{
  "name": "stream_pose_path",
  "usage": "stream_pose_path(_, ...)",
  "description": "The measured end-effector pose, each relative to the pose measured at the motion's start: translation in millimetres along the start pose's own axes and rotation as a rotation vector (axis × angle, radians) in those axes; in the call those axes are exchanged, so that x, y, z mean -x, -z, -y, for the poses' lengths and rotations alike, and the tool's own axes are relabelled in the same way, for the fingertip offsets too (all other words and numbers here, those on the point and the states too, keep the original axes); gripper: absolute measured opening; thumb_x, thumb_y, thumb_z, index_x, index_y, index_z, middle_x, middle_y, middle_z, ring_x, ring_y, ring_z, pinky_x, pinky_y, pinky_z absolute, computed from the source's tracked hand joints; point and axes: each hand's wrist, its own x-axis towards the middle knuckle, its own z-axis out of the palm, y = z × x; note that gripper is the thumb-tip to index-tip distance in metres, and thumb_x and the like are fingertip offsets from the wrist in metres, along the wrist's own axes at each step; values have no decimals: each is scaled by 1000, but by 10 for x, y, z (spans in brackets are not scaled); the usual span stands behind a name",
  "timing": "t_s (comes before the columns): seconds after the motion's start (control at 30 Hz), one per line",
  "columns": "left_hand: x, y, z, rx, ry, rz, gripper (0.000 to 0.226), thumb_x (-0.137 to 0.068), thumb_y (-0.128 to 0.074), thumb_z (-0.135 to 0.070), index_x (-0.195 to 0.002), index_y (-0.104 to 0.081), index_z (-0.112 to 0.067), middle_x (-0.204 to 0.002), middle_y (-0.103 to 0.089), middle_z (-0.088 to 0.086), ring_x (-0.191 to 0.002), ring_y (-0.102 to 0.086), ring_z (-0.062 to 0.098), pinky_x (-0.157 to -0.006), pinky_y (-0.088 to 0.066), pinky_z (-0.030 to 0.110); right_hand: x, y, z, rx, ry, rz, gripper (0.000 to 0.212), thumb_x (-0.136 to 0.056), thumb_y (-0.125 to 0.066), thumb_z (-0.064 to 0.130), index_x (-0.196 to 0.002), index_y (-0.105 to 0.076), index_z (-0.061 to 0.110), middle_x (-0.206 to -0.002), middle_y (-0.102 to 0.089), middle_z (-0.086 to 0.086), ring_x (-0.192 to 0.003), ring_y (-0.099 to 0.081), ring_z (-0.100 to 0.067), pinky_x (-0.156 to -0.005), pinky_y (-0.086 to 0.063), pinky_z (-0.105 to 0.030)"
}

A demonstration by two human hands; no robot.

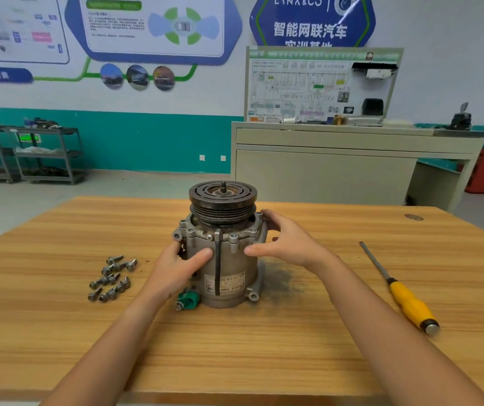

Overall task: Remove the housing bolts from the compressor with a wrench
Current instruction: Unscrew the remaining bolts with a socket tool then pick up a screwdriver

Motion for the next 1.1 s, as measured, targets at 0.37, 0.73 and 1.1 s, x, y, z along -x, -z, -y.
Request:
stream_pose_path(0.37,37,-141,60,101,10,53,33,-83,-62,-24,-113,-48,-27,-108,-58,-6,-97,-58,13,-73,-47,26,232,44,-107,-50,45,-159,123,-50,-87,37,-147,-12,29,-139,-44,1,-126,-41,-13,-99,-34,-30)
stream_pose_path(0.73,204,-712,-97,168,-76,-225,68,-70,-75,-35,-128,-43,-20,-115,-37,-7,-107,-39,5,-91,-33,24,371,449,-396,22,-36,-192,94,-69,-75,44,-145,-23,28,-143,-39,5,-129,-37,-10,-96,-34,-27)
stream_pose_path(1.1,263,-475,60,-47,-223,-118,57,-78,-43,-58,-123,-46,-24,-111,-50,-9,-108,-50,12,-93,-41,34,1209,853,-1189,513,-594,-521,31,-90,-54,35,-86,-58,5,-85,-61,-13,-84,-58,-33,-61,-40,-32)
